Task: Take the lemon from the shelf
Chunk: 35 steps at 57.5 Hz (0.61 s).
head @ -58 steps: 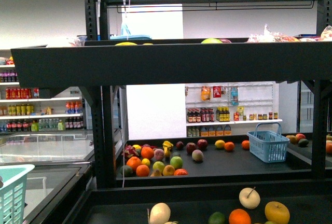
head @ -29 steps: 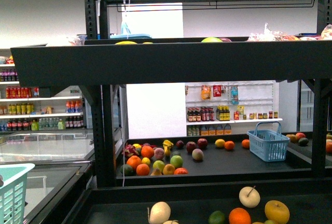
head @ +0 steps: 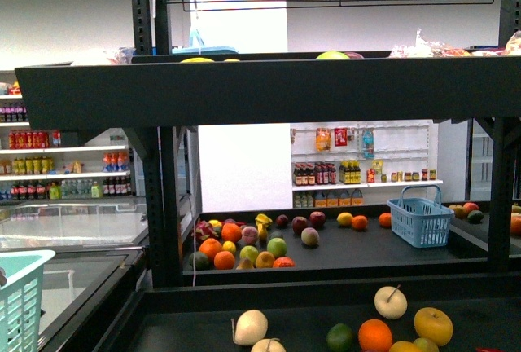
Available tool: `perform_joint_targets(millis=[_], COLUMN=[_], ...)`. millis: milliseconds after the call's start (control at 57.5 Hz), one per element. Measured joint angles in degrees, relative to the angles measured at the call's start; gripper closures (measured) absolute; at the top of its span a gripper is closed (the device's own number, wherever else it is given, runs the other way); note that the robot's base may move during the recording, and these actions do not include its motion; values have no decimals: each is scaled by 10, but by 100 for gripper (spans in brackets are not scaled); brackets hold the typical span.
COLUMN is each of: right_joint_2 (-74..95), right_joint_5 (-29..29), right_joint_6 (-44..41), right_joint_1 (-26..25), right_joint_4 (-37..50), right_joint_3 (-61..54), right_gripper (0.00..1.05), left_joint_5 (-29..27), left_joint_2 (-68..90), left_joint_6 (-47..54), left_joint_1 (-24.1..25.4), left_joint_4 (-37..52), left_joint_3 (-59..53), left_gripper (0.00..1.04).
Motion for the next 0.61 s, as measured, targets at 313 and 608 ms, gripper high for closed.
perform_joint_targets(millis=[313,608], right_joint_2=[0,0], right_joint_5=[0,0], right_joint_6=[0,0], right_joint_1=[0,0], right_joint_4=[0,0], right_joint_3=[0,0], right_gripper=[7,7], left_joint_5=[0,0], left_joint_2=[0,0], left_joint_6=[0,0], left_joint_1=[0,0], left_joint_4=[0,0], left_joint_3=[0,0], left_gripper=[8,8])
